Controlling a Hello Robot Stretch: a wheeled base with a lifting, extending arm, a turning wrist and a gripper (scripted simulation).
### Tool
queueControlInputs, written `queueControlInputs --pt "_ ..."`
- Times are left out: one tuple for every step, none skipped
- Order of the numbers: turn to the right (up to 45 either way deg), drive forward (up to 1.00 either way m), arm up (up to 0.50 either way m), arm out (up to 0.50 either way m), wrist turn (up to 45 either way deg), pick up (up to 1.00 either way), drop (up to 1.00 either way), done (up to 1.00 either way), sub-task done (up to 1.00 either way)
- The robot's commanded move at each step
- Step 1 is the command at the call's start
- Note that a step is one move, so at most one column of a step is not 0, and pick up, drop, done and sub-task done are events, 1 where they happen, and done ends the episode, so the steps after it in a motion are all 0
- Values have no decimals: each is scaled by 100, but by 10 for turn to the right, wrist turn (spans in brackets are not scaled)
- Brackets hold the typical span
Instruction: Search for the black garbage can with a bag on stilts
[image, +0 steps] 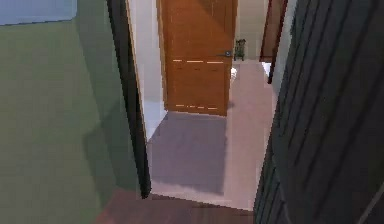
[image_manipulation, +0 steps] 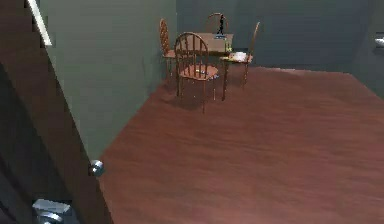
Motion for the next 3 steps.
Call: queueControlInputs --pt "0 40 0 0 0 0 0 0 0" --pt "90 0 0 0 0 0 0 0 0" --pt "0 95 0 0 0 0 0 0 0"
